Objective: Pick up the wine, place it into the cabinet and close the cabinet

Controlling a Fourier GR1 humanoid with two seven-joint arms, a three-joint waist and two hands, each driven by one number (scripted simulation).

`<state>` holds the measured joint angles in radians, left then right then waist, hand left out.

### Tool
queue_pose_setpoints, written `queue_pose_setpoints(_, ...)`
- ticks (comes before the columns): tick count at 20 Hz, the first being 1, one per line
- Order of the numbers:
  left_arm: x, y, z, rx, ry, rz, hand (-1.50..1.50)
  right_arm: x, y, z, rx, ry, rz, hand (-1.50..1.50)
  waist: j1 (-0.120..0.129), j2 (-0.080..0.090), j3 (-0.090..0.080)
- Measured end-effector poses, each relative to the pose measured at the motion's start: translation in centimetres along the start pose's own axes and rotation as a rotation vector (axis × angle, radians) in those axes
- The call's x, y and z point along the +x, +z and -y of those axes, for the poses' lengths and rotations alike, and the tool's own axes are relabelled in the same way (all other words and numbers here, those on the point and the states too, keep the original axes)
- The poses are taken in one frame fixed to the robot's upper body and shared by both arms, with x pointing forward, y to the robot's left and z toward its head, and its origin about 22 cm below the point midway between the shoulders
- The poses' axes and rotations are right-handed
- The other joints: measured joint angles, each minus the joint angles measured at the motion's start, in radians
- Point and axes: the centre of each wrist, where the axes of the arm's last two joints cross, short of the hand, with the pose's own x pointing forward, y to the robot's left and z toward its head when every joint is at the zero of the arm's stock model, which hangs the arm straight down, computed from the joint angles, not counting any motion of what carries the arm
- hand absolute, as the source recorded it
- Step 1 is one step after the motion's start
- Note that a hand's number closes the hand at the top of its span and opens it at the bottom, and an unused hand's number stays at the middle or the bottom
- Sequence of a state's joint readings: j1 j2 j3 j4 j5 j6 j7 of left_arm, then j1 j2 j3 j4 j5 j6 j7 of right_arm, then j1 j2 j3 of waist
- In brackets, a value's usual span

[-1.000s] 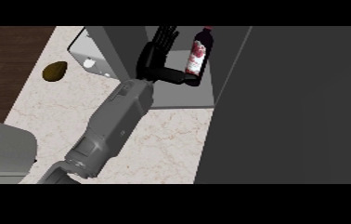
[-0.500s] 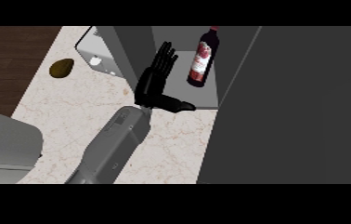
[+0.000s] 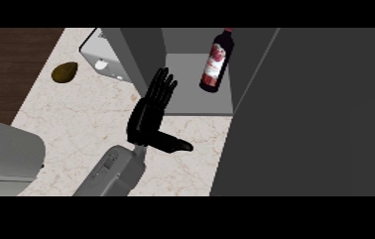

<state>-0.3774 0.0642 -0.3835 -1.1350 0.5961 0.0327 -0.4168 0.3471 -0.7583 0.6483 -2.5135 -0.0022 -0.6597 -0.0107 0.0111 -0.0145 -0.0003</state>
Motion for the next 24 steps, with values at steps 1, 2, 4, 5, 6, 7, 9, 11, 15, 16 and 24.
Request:
queue_pose_setpoints(1,0.3,0.8,-0.3,0.003,0.006,0.001,-1.50,0.0,0.0,0.1,0.009,0.007,0.000,-1.50,0.001,0.000,0.000)
queue_pose_setpoints(2,0.7,1.6,-0.6,0.006,0.015,0.002,-1.50,0.0,0.0,0.1,0.021,0.010,-0.001,-1.50,0.001,0.001,0.000)
queue_pose_setpoints(4,1.0,3.0,-1.5,0.014,0.022,0.009,-1.50,0.0,-0.1,0.2,0.055,0.022,0.000,-1.50,-0.002,0.003,0.000)
queue_pose_setpoints(5,1.0,3.6,-1.7,0.019,0.027,0.016,-1.50,0.1,0.0,0.2,0.071,0.025,-0.001,-1.50,-0.005,0.004,0.000)
queue_pose_setpoints(6,1.1,4.1,-1.7,0.021,0.030,0.019,-1.50,0.1,0.0,0.1,0.087,0.024,-0.006,-1.50,-0.006,0.005,0.000)
queue_pose_setpoints(7,1.5,4.6,-2.1,0.025,0.032,0.025,-1.50,0.1,0.1,0.2,0.106,0.028,-0.007,-1.50,-0.008,0.005,0.000)
queue_pose_setpoints(9,2.2,5.4,-2.7,0.032,0.029,0.033,-1.50,0.1,0.3,0.0,0.142,0.021,-0.007,-1.50,-0.009,0.005,0.000)
queue_pose_setpoints(11,2.9,5.9,-3.5,0.036,0.020,0.049,-1.50,0.1,0.3,0.0,0.183,0.021,-0.002,-1.50,-0.008,0.007,0.000)
queue_pose_setpoints(15,4.4,6.7,-5.5,0.054,-0.014,0.078,-1.50,0.1,0.5,-0.2,0.344,0.018,-0.023,1.50,-0.002,0.009,-0.001)
queue_pose_setpoints(16,4.6,7.1,-6.0,0.057,-0.022,0.084,-1.50,0.1,0.6,-0.3,0.384,0.011,-0.027,1.50,-0.001,0.010,-0.001)
queue_pose_setpoints(24,8.0,9.5,-10.4,0.086,-0.074,0.117,-1.50,0.0,1.2,-0.7,0.519,-0.015,-0.057,1.50,-0.006,0.010,-0.001)
